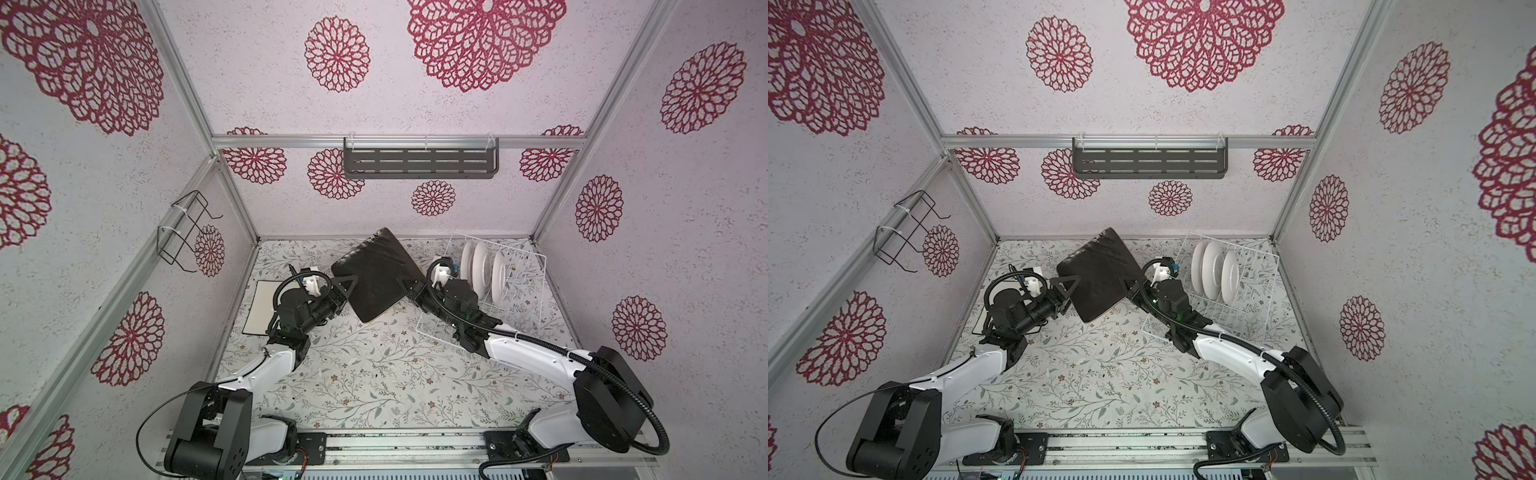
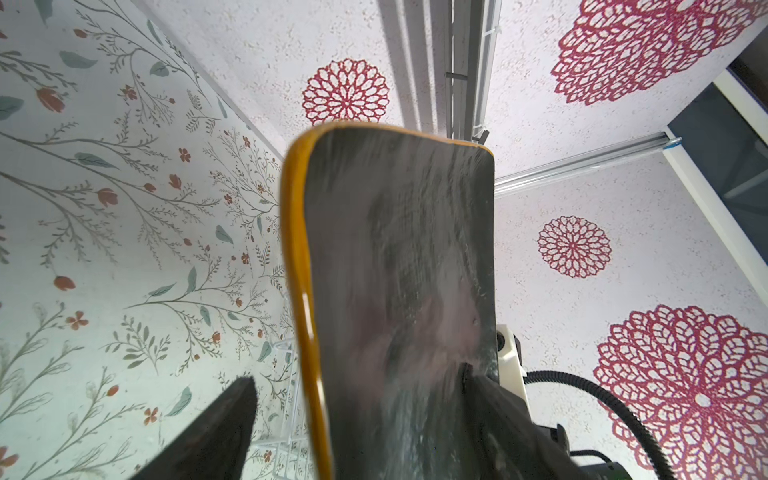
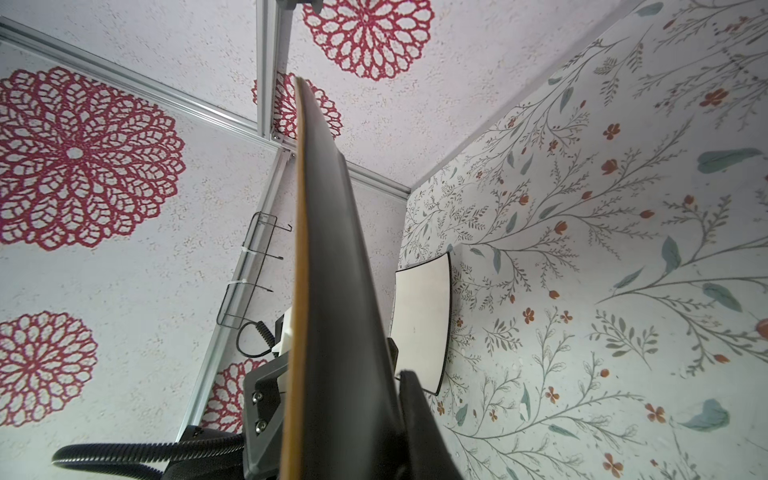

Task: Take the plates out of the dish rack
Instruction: 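Close the left gripper on the dark square plate held by the right gripper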

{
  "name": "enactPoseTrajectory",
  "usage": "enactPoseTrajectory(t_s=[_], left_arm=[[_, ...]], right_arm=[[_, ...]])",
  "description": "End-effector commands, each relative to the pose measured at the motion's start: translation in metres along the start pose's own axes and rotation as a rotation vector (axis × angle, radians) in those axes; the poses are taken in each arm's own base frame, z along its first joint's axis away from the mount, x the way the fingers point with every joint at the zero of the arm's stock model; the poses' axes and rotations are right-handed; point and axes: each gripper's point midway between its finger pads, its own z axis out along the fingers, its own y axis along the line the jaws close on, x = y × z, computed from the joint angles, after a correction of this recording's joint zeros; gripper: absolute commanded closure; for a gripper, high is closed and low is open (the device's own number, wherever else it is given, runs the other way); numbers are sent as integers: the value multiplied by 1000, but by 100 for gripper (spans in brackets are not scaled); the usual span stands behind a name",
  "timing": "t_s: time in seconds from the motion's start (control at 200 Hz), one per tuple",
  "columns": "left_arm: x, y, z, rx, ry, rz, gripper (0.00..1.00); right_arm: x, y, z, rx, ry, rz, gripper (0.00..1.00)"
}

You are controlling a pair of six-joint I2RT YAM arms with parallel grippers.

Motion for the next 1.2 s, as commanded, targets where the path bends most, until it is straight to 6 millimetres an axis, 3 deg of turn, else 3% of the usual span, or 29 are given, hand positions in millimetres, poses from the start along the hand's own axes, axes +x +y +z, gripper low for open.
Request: enactPoseTrajectory(t_s=[0.0, 0.5, 0.631, 0.836, 0.961, 1.066, 1.196], left_arm=[[-1, -19, 5, 72, 17, 18, 27], [0, -24, 4, 92, 20, 3, 55], [0, -24, 5, 96, 23, -2, 66], [-4, -25, 7, 94, 12, -7, 92], [-5, -28, 7, 100, 12, -7, 100], [-5, -30, 6, 102, 11, -3, 100], [-8, -36, 4, 111, 4, 3, 100]], right_arm=[[-42, 111, -28, -382, -114, 38, 100], [-35, 119, -17, -426, -48, 48, 100], [-34, 116, -15, -430, -43, 50, 100], [-38, 110, -12, -421, -41, 50, 100], [-41, 109, -13, -423, -40, 52, 100], [-43, 110, -15, -430, -37, 45, 83], [-49, 105, -19, -425, -59, 47, 50]])
